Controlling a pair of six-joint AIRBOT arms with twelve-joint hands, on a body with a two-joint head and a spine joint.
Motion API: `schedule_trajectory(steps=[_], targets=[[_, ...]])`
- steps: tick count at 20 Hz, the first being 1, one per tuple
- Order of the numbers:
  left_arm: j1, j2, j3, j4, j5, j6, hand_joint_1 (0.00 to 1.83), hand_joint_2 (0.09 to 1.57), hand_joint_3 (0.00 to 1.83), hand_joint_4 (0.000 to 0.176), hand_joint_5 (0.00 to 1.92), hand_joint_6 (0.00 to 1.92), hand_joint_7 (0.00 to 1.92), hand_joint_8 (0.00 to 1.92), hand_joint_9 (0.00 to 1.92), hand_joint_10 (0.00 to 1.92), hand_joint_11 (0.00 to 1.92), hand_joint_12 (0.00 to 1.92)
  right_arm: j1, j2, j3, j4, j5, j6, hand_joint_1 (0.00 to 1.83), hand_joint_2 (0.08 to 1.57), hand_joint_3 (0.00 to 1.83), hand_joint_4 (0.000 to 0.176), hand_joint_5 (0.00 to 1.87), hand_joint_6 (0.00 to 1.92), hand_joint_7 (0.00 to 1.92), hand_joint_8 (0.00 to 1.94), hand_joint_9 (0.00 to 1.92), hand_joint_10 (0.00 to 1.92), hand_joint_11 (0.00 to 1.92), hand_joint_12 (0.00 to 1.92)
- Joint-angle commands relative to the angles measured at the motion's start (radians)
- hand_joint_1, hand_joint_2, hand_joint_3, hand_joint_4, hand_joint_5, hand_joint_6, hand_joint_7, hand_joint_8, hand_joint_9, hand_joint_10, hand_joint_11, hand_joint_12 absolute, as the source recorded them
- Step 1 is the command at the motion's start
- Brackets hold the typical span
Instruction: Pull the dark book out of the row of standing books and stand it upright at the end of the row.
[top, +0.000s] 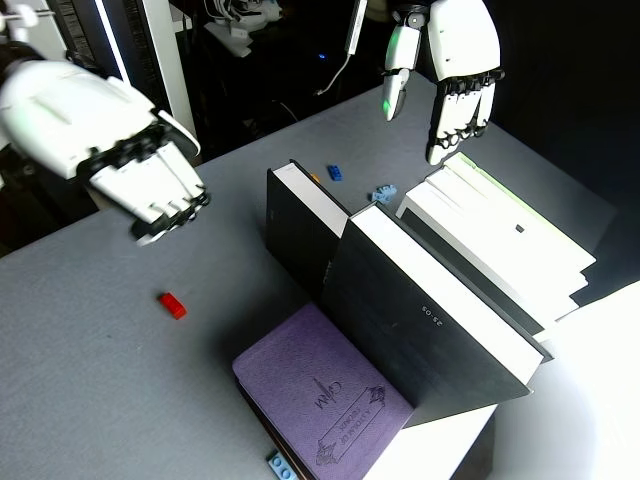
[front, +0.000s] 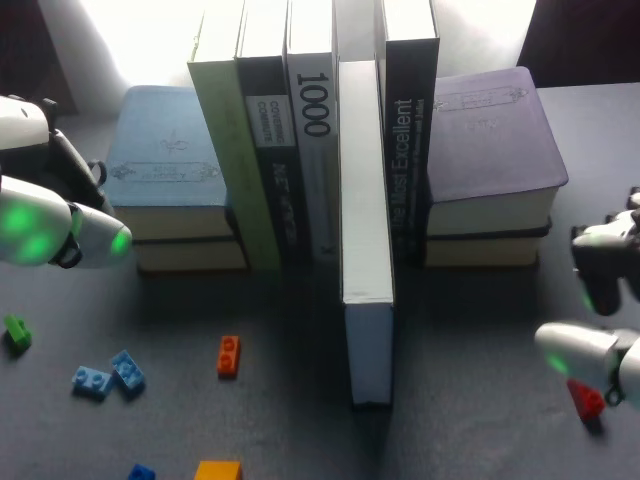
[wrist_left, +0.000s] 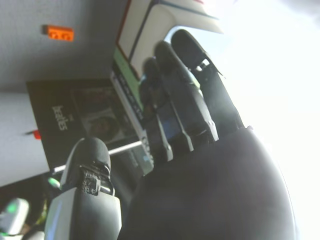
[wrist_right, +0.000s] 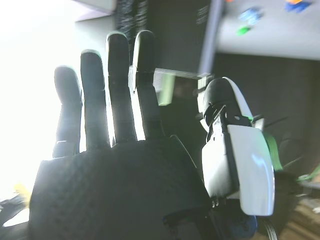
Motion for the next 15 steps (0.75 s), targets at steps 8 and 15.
schedule_trajectory(steps=[8, 15], targets=[[-0.007, 0.009, -0.005, 0.03, -0.068, -0.001, 0.27, 1.28, 0.0, 0.0, 1.05, 0.0, 1.17, 0.02, 0.84, 0.77, 0.52, 1.25, 0.052, -0.012, 0.029, -0.053, 0.032, 0.0, 0.0, 1.27, 0.0, 0.0, 0.69, 1.62, 0.79, 1.84, 0.76, 1.92, 0.58, 1.92], [-0.003, 0.009, -0.007, 0.029, -0.064, -0.005, 0.28, 1.28, 0.0, 0.0, 1.03, 0.0, 1.17, 0.01, 0.83, 0.8, 0.5, 1.29, 0.069, -0.023, 0.031, -0.053, 0.06, -0.035, 0.02, 1.27, 0.0, 0.0, 0.63, 1.62, 0.73, 1.82, 0.64, 1.92, 0.38, 1.92]])
